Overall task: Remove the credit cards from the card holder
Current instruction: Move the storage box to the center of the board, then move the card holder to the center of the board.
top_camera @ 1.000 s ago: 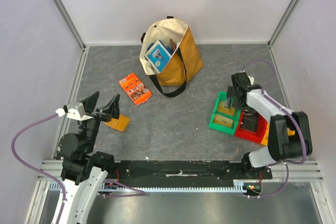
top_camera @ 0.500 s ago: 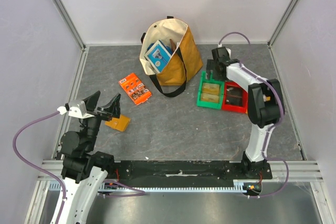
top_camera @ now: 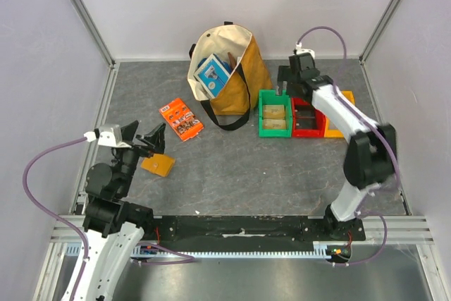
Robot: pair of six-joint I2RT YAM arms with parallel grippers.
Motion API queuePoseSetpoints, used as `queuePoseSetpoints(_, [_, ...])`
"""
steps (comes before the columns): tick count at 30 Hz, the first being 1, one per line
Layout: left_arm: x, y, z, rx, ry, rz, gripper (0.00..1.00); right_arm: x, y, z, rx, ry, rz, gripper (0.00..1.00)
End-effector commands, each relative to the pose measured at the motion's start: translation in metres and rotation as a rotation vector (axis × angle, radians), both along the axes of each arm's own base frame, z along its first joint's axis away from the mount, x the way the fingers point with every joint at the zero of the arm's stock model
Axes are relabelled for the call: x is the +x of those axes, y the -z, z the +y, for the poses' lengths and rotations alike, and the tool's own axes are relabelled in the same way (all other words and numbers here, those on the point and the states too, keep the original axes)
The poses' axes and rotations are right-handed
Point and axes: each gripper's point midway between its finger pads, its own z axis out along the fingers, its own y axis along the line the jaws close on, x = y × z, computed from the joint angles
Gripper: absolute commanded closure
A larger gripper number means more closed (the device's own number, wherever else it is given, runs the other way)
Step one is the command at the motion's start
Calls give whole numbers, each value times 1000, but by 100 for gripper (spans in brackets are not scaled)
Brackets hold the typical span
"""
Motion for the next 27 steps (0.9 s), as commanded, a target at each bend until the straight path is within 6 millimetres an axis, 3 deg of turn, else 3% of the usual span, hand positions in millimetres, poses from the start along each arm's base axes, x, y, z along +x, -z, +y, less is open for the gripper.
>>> queuePoseSetpoints(1, [10, 4, -1, -45, -11, 88, 1, -53, -92, -17, 61, 8, -184, 2])
queuePoseSetpoints(6, [18, 35, 2, -102, -64, 274, 1, -124, -118, -27, 149, -19, -281, 2])
queuePoseSetpoints(10, [16, 62, -4, -165, -61, 432, 1, -166, -124, -29, 210, -60, -358, 2])
queuePoseSetpoints(13, [13, 106, -2, -239, -133, 637, 1, -190, -125, -33, 244, -67, -418, 2])
queuePoseSetpoints(17, [12, 162, -4, -243, -205, 891, 1, -207, -128, -30, 284, -108, -471, 2])
queuePoseSetpoints(21, [24, 193, 9, -216, -306, 1003, 1, -219, -121, -19, 318, -164, -481, 2])
queuePoseSetpoints(27, [54, 217, 68, -275, -424, 1088, 1, -230, -113, -19, 286, -181, -498, 2])
